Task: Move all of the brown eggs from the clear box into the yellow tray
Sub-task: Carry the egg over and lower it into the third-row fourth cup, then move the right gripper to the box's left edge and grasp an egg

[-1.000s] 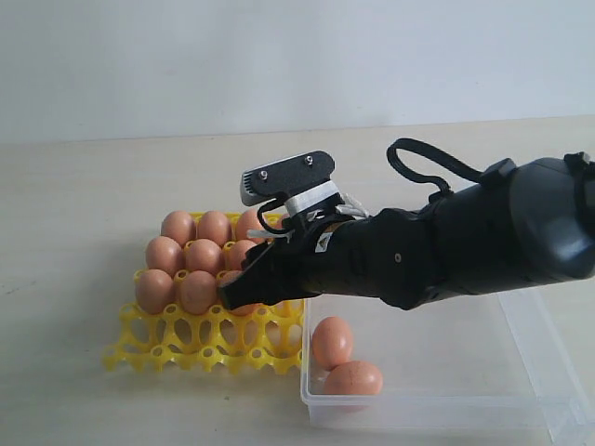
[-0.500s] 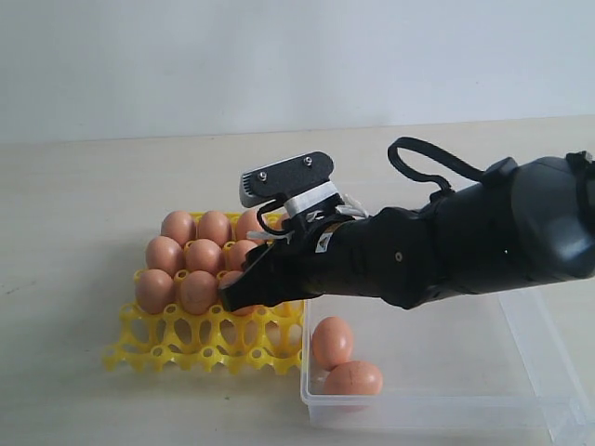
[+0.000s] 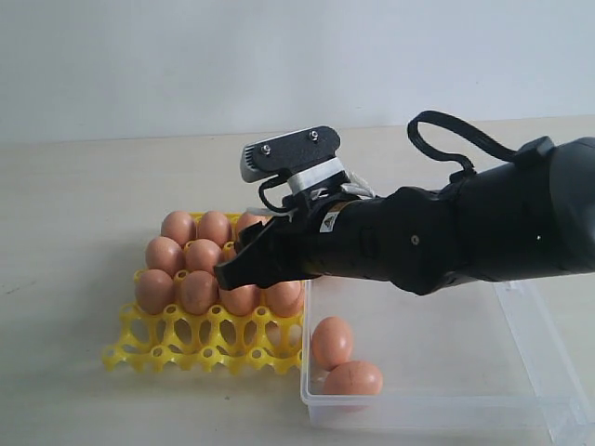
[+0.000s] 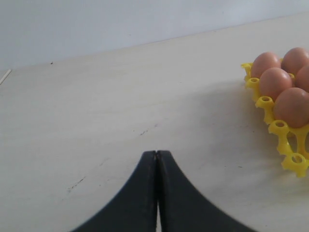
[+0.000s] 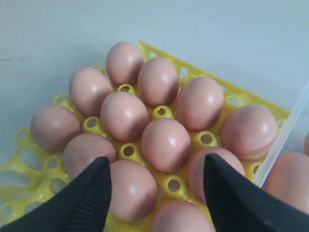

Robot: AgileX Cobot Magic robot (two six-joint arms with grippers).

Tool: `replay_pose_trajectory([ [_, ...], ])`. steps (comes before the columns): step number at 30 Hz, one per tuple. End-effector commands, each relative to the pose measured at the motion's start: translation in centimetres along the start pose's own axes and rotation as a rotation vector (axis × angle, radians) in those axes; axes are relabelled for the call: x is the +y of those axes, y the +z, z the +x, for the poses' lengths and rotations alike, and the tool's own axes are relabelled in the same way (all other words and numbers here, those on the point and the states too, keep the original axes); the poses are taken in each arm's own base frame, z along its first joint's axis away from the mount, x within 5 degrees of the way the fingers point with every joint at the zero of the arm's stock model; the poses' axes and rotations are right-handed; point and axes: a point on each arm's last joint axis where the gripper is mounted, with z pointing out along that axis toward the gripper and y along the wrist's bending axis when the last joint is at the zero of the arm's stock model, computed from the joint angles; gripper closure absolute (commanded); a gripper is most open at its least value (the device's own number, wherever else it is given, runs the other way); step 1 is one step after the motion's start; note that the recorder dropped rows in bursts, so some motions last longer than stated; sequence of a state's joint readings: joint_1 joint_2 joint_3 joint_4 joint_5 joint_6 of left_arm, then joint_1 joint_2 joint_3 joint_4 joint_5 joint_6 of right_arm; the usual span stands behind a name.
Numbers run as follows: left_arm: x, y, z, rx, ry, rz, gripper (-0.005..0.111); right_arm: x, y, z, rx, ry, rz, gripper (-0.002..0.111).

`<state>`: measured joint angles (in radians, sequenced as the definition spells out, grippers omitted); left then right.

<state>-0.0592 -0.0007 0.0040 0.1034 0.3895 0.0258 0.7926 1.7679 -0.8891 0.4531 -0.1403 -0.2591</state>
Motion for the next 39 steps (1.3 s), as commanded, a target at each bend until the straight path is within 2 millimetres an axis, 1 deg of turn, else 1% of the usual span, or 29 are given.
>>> replay_pose_trajectory([
  [1,0.0,0.0,-0.2,-0.012,-0.006,-0.001,0.107,0.1,-0.6,-0.3,-0.013,-0.004,-0.005,0.052],
  [4,0.0,0.0,-0.2,-0.012,-0.006,-0.001,0.107,0.2,-1.3,-0.9,-0.027,0.000,-0.014,0.052],
  [7,0.0,0.0,-0.2,-0.012,-0.006,-0.001,0.107,0.3,-2.8,-1.9,-0.047,0.016,-0.031,0.054],
  [9,0.0,0.0,-0.2,-0.012,-0.006,-0.001,0.107,0.4,-4.3,-2.8,-0.073,0.013,-0.046,0.060],
  [11,0.0,0.0,-0.2,-0.012,-0.006,-0.001,0.107,0.5,-5.5,-3.5,-0.101,-0.039,-0.053,0.068],
  [13,0.0,0.0,-0.2,-0.012,-0.006,-0.001,0.107,0.0,-6.2,-3.8,-0.086,-0.062,-0.054,0.078],
  [15,0.0,0.0,-0.2,-0.012,-0.006,-0.001,0.107,-1.4,-6.3,-3.9,-0.010,-0.053,-0.058,0.088],
  [16,0.0,0.0,-0.2,-0.012,-0.006,-0.001,0.107,-2.4,-6.1,-3.8,0.037,-0.057,-0.049,0.093],
  [17,0.0,0.0,-0.2,-0.012,-0.006,-0.001,0.107,-4.7,-5.7,-3.7,0.142,-0.059,-0.029,0.104],
  [18,0.0,0.0,-0.2,-0.012,-0.006,-0.001,0.107,-5.6,-5.4,-3.7,0.179,-0.042,-0.018,0.107],
  [19,0.0,0.0,-0.2,-0.012,-0.006,-0.001,0.107,-6.9,-5.2,-4.1,0.211,-0.009,0.006,0.108],
  [21,0.0,0.0,-0.2,-0.012,-0.006,-0.001,0.107,-8.6,-4.6,-4.9,0.243,0.069,0.041,0.108],
  [22,0.0,0.0,-0.2,-0.012,-0.006,-0.001,0.107,-10.5,-4.0,-5.9,0.282,0.116,0.074,0.108],
  [23,0.0,0.0,-0.2,-0.012,-0.006,-0.001,0.107,-11.1,-3.7,-6.2,0.300,0.120,0.082,0.108],
  [24,0.0,0.0,-0.2,-0.012,-0.006,-0.001,0.107,-12.3,-2.6,-6.9,0.349,0.130,0.085,0.103],
  [25,0.0,0.0,-0.2,-0.012,-0.006,-0.001,0.107,-13.1,-1.3,-7.5,0.396,0.136,0.077,0.096],
  [26,0.0,0.0,-0.2,-0.012,-0.006,-0.001,0.107,-13.2,-0.7,-7.6,0.415,0.132,0.073,0.092],
  [27,0.0,0.0,-0.2,-0.012,-0.006,-0.001,0.107,-13.5,0.5,-7.7,0.451,0.133,0.062,0.083],
  [28,0.0,0.0,-0.2,-0.012,-0.006,-0.001,0.107,-13.7,1.2,-7.7,0.469,0.134,0.057,0.077],
  [29,0.0,0.0,-0.2,-0.012,-0.006,-0.001,0.107,-13.5,2.2,-7.6,0.492,0.118,0.049,0.068],
  [31,0.0,0.0,-0.2,-0.012,-0.006,-0.001,0.107,-13.7,3.5,-7.3,0.515,0.091,0.044,0.061],
  [35,0.0,0.0,-0.2,-0.012,-0.006,-0.001,0.107,-13.8,4.6,-6.9,0.522,0.060,0.044,0.059],
  [39,0.0,0.0,-0.2,-0.012,-0.006,-0.001,0.107,-14.2,5.1,-7.3,0.478,0.010,0.059,0.059],
])
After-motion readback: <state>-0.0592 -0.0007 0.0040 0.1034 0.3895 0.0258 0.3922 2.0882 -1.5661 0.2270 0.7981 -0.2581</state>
